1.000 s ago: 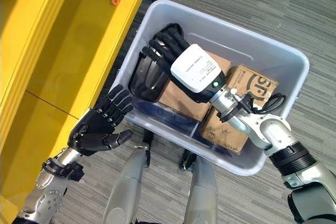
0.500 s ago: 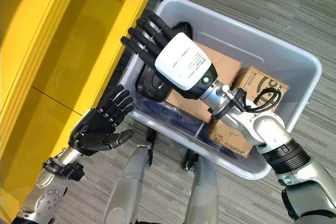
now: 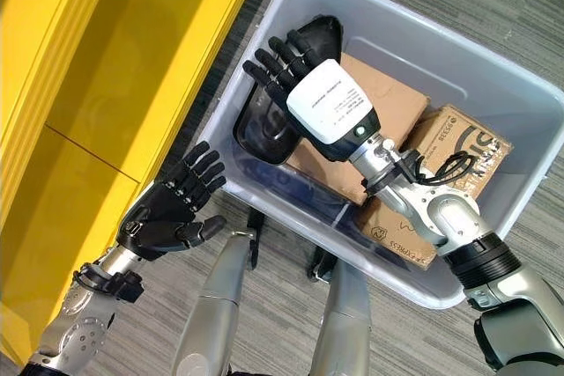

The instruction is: Move parts from the plastic box to the shelf.

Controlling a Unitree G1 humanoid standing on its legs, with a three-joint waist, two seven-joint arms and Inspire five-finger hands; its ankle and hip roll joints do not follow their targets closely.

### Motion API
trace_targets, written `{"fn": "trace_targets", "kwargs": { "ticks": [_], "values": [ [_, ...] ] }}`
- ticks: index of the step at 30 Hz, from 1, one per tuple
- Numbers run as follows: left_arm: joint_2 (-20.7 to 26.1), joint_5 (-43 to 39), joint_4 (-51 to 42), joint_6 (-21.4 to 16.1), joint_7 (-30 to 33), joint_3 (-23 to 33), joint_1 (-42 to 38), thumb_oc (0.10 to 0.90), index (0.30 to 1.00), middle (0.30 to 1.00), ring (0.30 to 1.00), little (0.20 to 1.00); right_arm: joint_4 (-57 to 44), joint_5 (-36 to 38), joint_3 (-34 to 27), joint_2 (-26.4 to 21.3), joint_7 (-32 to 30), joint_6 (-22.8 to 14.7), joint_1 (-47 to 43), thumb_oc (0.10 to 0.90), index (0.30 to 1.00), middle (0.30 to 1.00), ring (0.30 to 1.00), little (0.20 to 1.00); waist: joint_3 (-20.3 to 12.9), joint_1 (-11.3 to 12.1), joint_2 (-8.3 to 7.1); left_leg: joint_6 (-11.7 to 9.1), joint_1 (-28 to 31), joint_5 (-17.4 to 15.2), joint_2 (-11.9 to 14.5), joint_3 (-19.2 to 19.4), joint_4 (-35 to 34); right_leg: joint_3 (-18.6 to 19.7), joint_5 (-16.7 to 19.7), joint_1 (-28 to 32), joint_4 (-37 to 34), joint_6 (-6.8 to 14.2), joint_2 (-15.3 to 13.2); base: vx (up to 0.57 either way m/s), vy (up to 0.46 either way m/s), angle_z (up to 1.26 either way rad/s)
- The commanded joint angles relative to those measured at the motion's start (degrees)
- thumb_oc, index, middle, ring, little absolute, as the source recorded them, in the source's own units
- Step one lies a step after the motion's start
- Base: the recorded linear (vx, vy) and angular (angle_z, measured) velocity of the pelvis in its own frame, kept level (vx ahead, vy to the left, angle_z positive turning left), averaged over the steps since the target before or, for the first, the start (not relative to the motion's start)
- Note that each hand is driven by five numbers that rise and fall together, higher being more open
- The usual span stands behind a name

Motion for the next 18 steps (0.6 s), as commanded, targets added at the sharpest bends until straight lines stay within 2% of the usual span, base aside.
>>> {"fn": "trace_targets", "kwargs": {
  "ticks": [1, 7, 10, 14, 17, 18],
  "values": [
    [0.38, -0.33, -8.2, -4.97, -0.92, 1.01, 0.75, 0.9, 1.0, 1.0, 1.0, 1.0, -3.38, 1.19, 0.78, -2.59, -5.57, 1.13, -8.44, 0.9, 1.0, 1.0, 1.0, 1.0, -0.78, -0.37, 3.16, 3.79, 2.52, -4.7, -1.32, 6.4, -2.18, 5.06, -5.0, -0.51, 7.61, -0.12, 4.42, 0.0, 0.0, 0.0],
    [0.52, -2.87, -8.96, -4.4, -2.05, 1.51, 0.07, 0.9, 1.0, 1.0, 1.0, 1.0, -3.17, 1.86, -0.03, -3.34, -5.28, 1.61, -8.63, 0.9, 1.0, 1.0, 1.0, 1.0, -0.78, -0.65, 3.34, 5.04, -4.22, -8.79, -2.07, 6.27, 7.57, 7.13, -6.68, -5.89, 14.94, -0.36, 3.85, -0.01, -0.005, 0.05],
    [0.7, -2.09, -9.76, -6.03, -4.2, 1.67, -0.63, 0.9, 1.0, 1.0, 1.0, 1.0, -2.63, 1.94, -0.24, -3.68, -5.56, 1.89, -8.81, 0.9, 1.0, 1.0, 1.0, 1.0, -0.78, -0.81, 3.38, 5.59, -8.96, -11.15, -2.18, 6.24, 13.99, 8.29, -7.88, -9.84, 20.36, -0.17, 3.4, -0.02, -0.004, 0.07],
    [0.97, -2.89, -10.51, -6.23, -6.0, 1.64, -1.15, 0.9, 1.0, 1.0, 1.0, 1.0, -2.16, 1.58, -0.76, -4.01, -5.79, 1.68, -8.14, 0.9, 1.0, 1.0, 1.0, 1.0, -0.78, -1.11, 3.3, 5.86, -12.28, -13.1, -2.16, 6.44, 19.04, 8.94, -8.92, -12.53, 24.49, 0.1, 2.86, -0.01, -0.01, 0.06],
    [1.64, -4.62, -11.11, -5.4, -6.0, 1.43, -2.99, 0.9, 1.0, 1.0, 1.0, 1.0, 0.21, 1.43, -0.79, -4.74, -7.41, 0.89, -8.22, 0.9, 1.0, 1.0, 1.0, 1.0, -0.78, -1.6, 3.37, 6.13, -17.18, -16.49, -2.45, 7.11, 27.75, 10.47, -10.78, -15.48, 31.82, 0.44, 2.16, 0.06, -0.015, 0.07],
    [1.73, -4.73, -11.05, -5.32, -5.96, 1.43, -3.15, 0.9, 1.0, 1.0, 1.0, 1.0, 0.42, 1.64, -0.77, -4.83, -7.53, 0.89, -8.37, 0.9, 1.0, 1.0, 1.0, 1.0, -0.78, -1.62, 3.39, 6.16, -17.63, -16.81, -2.48, 7.16, 28.59, 10.68, -10.91, -15.73, 32.5, 0.5, 2.07, 0.05, -0.006, 0.03]
  ]
}}
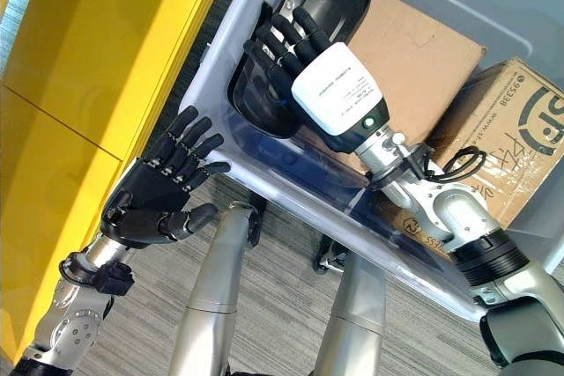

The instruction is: Move parts from the plastic box to the shelf.

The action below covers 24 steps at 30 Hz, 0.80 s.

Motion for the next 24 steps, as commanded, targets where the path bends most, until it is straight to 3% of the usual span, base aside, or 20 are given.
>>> {"fn": "trace_targets", "kwargs": {
  "ticks": [1, 14, 24],
  "values": [
    [-0.45, -1.16, -5.15, -1.57, -1.9, -0.42, -0.96, 0.9, 1.0, 1.0, 1.0, 1.0, 1.21, 1.37, -0.54, -1.56, -2.34, 1.39, -7.36, 0.9, 1.0, 1.0, 1.0, 1.0, -0.79, -0.07, 3.09, 4.72, 5.36, -6.45, 0.89, 6.86, -2.32, 5.49, 0.45, 3.67, 5.0, -0.34, 5.16, 0.03, -0.006, 0.04],
    [0.43, -2.72, -4.84, 0.81, -1.37, 0.5, -3.57, 0.9, 1.0, 1.0, 1.0, 1.0, 3.99, 5.28, -1.38, -1.6, -1.18, 4.81, -7.07, 0.9, 1.0, 1.0, 1.0, 1.0, -0.79, -0.85, 3.14, 4.93, 0.17, -11.24, 1.12, 7.26, 8.57, 8.69, -1.6, 0.26, 14.68, 0.51, 4.64, 0.05, -0.006, 0.02],
    [0.67, -3.83, -4.47, 2.95, -1.46, 1.24, -4.72, 0.9, 1.0, 1.0, 1.0, 1.0, 5.07, 6.01, -0.93, -1.51, 1.06, 8.08, -7.17, 0.9, 1.0, 1.0, 1.0, 1.0, -0.79, -0.78, 3.18, 5.21, -2.26, -12.9, 0.82, 7.82, 12.71, 10.05, -2.58, -1.56, 18.73, 0.53, 4.68, 0.05, -0.011, -0.01]
  ]
}}
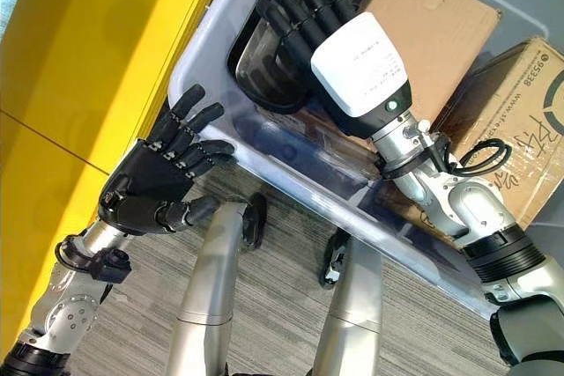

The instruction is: Move parts from the plastic box to the shelf.

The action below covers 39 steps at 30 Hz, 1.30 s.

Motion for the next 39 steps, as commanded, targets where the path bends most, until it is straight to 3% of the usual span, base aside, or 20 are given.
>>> {"fn": "trace_targets", "kwargs": {
  "ticks": [1, 11, 16, 21, 28, 33, 39],
  "values": [
    [0.39, -1.66, -3.36, -0.09, -0.93, 0.87, -0.36, 0.9, 1.0, 1.0, 1.0, 1.0, 5.14, 1.8, 0.07, -0.5, 2.83, 6.04, -6.48, 0.9, 1.0, 1.0, 1.0, 1.0, -0.71, 1.53, 2.83, 2.39, 2.99, -5.86, 2.31, 4.45, -1.44, 3.71, 3.51, 1.58, 7.51, -3.3, 4.47, 0.06, -0.033, 0.06],
    [0.3, -0.91, -3.26, 0.73, -0.58, 1.04, -0.56, 0.9, 1.0, 1.0, 1.0, 1.0, 5.66, 6.84, -1.54, 0.5, 1.66, 13.26, -4.99, 0.9, 1.0, 1.0, 1.0, 1.0, -0.71, 1.55, 2.76, 2.75, 1.24, -6.17, 2.14, 4.44, 0.14, 3.97, 3.25, 0.01, 8.94, -3.28, 4.47, 0.01, -0.008, 0.02],
    [-0.49, 0.29, -3.45, 0.73, 0.27, 0.97, -0.72, 0.9, 1.0, 1.0, 1.0, 1.0, 6.14, 10.46, -4.77, 3.42, 0.72, 18.9, -1.71, 0.9, 1.0, 1.0, 1.0, 1.0, -0.71, 0.94, 2.69, 3.05, 0.97, -6.23, 2.41, 4.65, -0.18, 4.02, 2.97, -0.85, 8.73, -3.58, 4.79, -0.01, 0.005, -0.01],
    [-1.03, 0.95, -3.96, 1.74, 0.51, 1.24, -0.85, 0.9, 1.0, 1.0, 1.0, 1.0, 5.36, 9.46, -6.49, 5.05, 2.2, 21.44, 0.41, 0.9, 1.0, 1.0, 1.0, 1.0, -0.71, 0.5, 2.5, 3.48, 1.57, -5.97, 3.09, 4.72, -1.3, 3.89, 2.98, -1.24, 7.71, -3.91, 4.86, -0.02, 0.008, 0.0],
    [-1.21, 1.48, -4.22, 2.78, 1.12, 1.62, -1.0, 0.9, 1.0, 1.0, 1.0, 1.0, 4.15, 7.33, -6.78, 5.34, 5.0, 22.93, 1.42, 0.9, 1.0, 1.0, 1.0, 1.0, -0.71, 0.26, 2.02, 3.9, 2.53, -5.34, 3.83, 4.51, -2.79, 3.31, 3.19, -1.32, 6.26, -4.15, 4.92, -0.01, -0.002, 0.0],
    [-1.33, 2.25, -3.78, 2.82, 0.84, 1.41, -1.1, 0.9, 1.0, 1.0, 1.0, 1.0, 3.7, 0.3, -5.96, 4.16, 6.11, 21.23, 1.28, 0.9, 1.0, 1.0, 1.0, 1.0, -0.71, 0.17, 1.59, 4.13, 3.62, -4.28, 4.66, 4.11, -5.62, 2.54, 3.65, -0.66, 3.29, -4.22, 4.93, -0.03, -0.004, 0.0],
    [-0.36, 1.8, -3.64, 2.87, 1.03, 1.71, 0.23, 0.9, 1.0, 1.0, 1.0, 1.0, 1.72, 2.75, -5.33, 1.05, 8.86, 21.46, 2.76, 0.9, 1.0, 1.0, 1.0, 1.0, -0.71, -0.22, 0.92, 3.8, 4.03, -1.82, 5.62, 3.51, -8.78, 1.38, 3.76, -0.8, 0.72, -4.4, 5.07, -0.01, 0.002, 0.0]
  ]
}}
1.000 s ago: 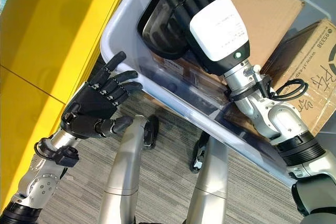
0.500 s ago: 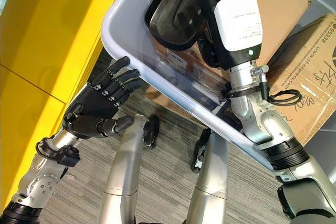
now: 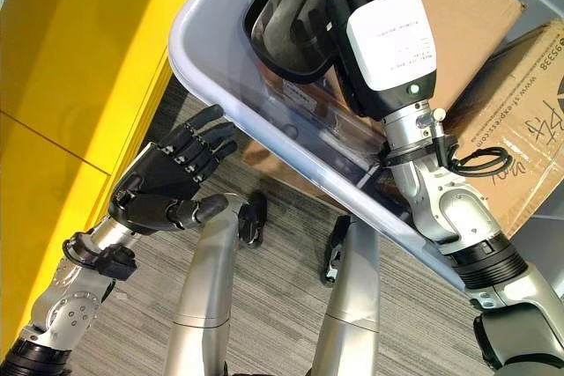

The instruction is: Move parts from the plastic box to the shelf.

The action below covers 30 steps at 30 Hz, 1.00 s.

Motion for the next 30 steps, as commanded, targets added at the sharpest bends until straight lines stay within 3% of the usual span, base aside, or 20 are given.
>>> {"fn": "trace_targets", "kwargs": {
  "ticks": [1, 9, 13, 20, 22, 27, 30],
  "values": [
    [-0.2, 1.12, -3.88, -2.79, -0.94, 1.63, 0.2, 0.9, 1.0, 1.0, 1.0, 1.0, 6.15, 0.9, -1.52, -3.16, 3.08, 4.38, 0.01, 0.9, 1.0, 1.0, 1.0, 1.0, -0.67, 0.47, 0.84, 2.09, 5.17, -1.66, 4.68, 1.81, -8.63, 0.16, 4.01, 0.29, 1.22, -4.21, 3.8, -0.05, 0.019, 0.0],
    [0.6, 1.42, -3.64, -3.97, -0.91, 1.58, 0.53, 0.9, 1.0, 1.0, 1.0, 1.0, 4.95, 2.6, -1.94, -4.05, 5.64, 5.95, 1.57, 0.9, 1.0, 1.0, 1.0, 1.0, -0.67, 0.07, 0.62, 1.53, 4.29, 0.79, 5.49, 1.27, -11.19, -0.59, 3.97, -1.2, -0.36, -4.52, 3.77, -0.01, -0.001, -0.01],
    [1.15, 1.48, -3.84, -3.75, -0.13, 2.04, 0.49, 0.9, 1.0, 1.0, 1.0, 1.0, 3.7, 5.57, -2.44, -4.15, 14.3, 9.5, 2.97, 0.9, 1.0, 1.0, 1.0, 1.0, -0.67, -0.38, 0.59, 1.15, 3.17, 2.14, 5.64, 1.1, -12.64, -0.82, 4.19, -2.9, -1.53, -4.68, 4.04, 0.0, -0.003, -0.01],
    [1.59, 1.59, -3.68, -3.46, 0.33, 2.33, 0.27, 0.9, 1.0, 1.0, 1.0, 1.0, 2.97, 1.85, -1.11, -6.01, 21.71, 9.79, 2.37, 0.9, 1.0, 1.0, 1.0, 1.0, -0.67, 0.0, 0.39, 1.18, 3.06, 3.14, 5.53, 0.98, -15.08, -1.51, 5.3, -3.34, -4.54, -4.39, 4.07, 0.0, 0.0, 0.0],
    [2.13, 1.82, -3.56, -3.71, 0.72, 2.12, 0.2, 0.9, 1.0, 1.0, 1.0, 1.0, 2.27, 1.61, 0.28, -7.37, 26.54, 10.41, 1.35, 0.9, 1.0, 1.0, 1.0, 1.0, -0.67, 0.29, 0.07, 1.13, 3.05, 4.11, 5.61, 0.81, -16.72, -2.02, 5.94, -3.53, -5.87, -4.22, 3.95, 0.0, -0.016, -0.01],
    [3.12, 2.17, -3.64, -4.26, 1.44, 2.15, 0.4, 0.9, 1.0, 1.0, 1.0, 1.0, 1.19, 1.2, 2.36, -9.59, 30.07, 10.01, -0.18, 0.9, 1.0, 1.0, 1.0, 1.0, -0.67, 0.79, -0.73, 1.08, 3.18, 5.39, 5.93, 0.32, -19.14, -2.95, 7.03, -3.45, -8.19, -4.03, 3.62, -0.01, -0.02, -0.01],
    [3.55, 2.02, -3.51, -4.69, 1.53, 2.02, 0.29, 0.9, 1.0, 1.0, 1.0, 1.0, 0.88, 0.74, 2.98, -10.54, 28.91, 9.48, -1.05, 0.9, 1.0, 1.0, 1.0, 1.0, -0.67, 0.94, -0.91, 1.11, 3.15, 5.53, 5.94, 0.16, -19.38, -3.16, 7.26, -3.45, -8.48, -3.99, 3.54, 0.0, -0.02, -0.04]
  ]
}}
